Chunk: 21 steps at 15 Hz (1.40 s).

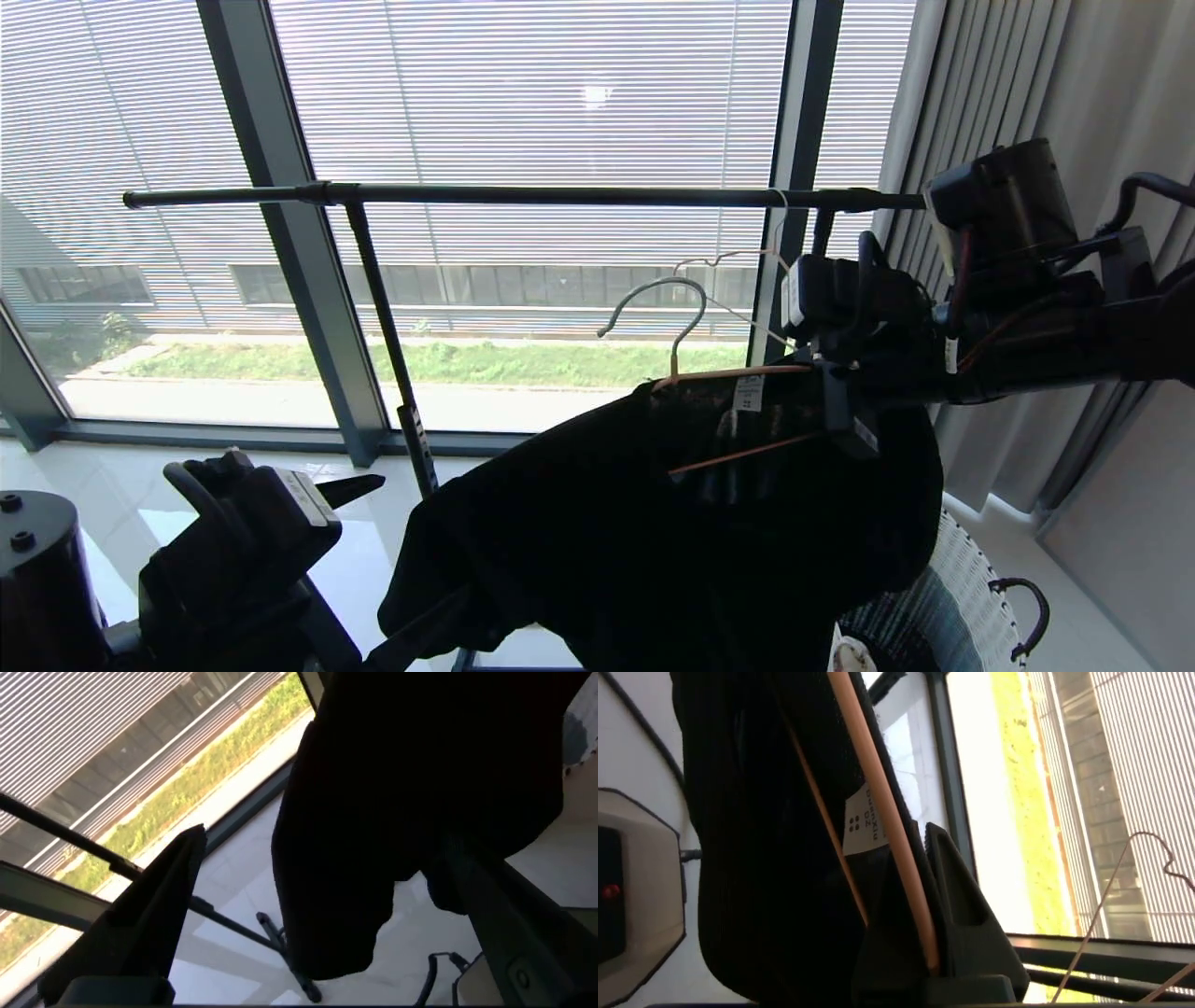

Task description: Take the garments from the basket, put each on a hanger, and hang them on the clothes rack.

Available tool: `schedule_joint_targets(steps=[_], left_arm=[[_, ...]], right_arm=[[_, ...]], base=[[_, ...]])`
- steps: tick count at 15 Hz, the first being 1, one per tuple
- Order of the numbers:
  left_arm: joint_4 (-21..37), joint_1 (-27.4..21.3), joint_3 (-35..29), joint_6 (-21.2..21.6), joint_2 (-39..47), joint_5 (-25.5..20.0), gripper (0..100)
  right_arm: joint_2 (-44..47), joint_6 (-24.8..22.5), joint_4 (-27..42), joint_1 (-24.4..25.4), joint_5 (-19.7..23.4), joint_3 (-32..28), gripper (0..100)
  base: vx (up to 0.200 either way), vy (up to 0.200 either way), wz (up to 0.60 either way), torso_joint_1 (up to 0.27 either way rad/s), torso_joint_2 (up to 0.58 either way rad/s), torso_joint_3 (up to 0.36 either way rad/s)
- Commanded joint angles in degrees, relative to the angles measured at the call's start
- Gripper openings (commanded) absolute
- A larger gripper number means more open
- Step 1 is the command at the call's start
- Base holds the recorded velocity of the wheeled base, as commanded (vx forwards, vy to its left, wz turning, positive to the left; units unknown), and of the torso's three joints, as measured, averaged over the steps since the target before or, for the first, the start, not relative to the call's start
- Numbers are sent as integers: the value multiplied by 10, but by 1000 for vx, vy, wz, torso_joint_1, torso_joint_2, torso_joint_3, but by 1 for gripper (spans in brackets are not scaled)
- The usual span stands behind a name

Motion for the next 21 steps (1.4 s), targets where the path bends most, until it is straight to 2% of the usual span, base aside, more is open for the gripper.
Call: schedule_joint_targets(steps=[1,5,8,9,12,14,18,21], left_arm=[[0,50,32,-5,-14,-2,100],[-1,85,25,-14,24,-2,100],[0,85,17,-15,29,-3,100],[0,85,18,-15,29,-6,0],[0,91,20,-18,28,-6,0],[-1,121,24,-18,28,-5,0],[0,272,35,-10,46,-2,0],[0,270,30,-9,37,-2,0]], right_arm=[[-31,18,-10,-9,10,26,0],[-49,30,-16,-7,21,28,0],[-54,35,-16,-2,21,28,0],[-55,39,-16,-1,21,29,0],[-55,49,-16,-1,21,29,0],[-56,60,-16,-1,21,33,0],[-75,105,-17,-15,20,56,0],[-78,120,-17,-15,19,61,0]], base=[[0,0,0,0,0,0],[0,0,0,0,0,0],[0,0,0,0,0,0],[0,0,0,0,0,0],[0,0,0,0,0,0],[0,0,0,0,0,0],[0,0,0,0,0,0],[0,0,0,0,0,0]])
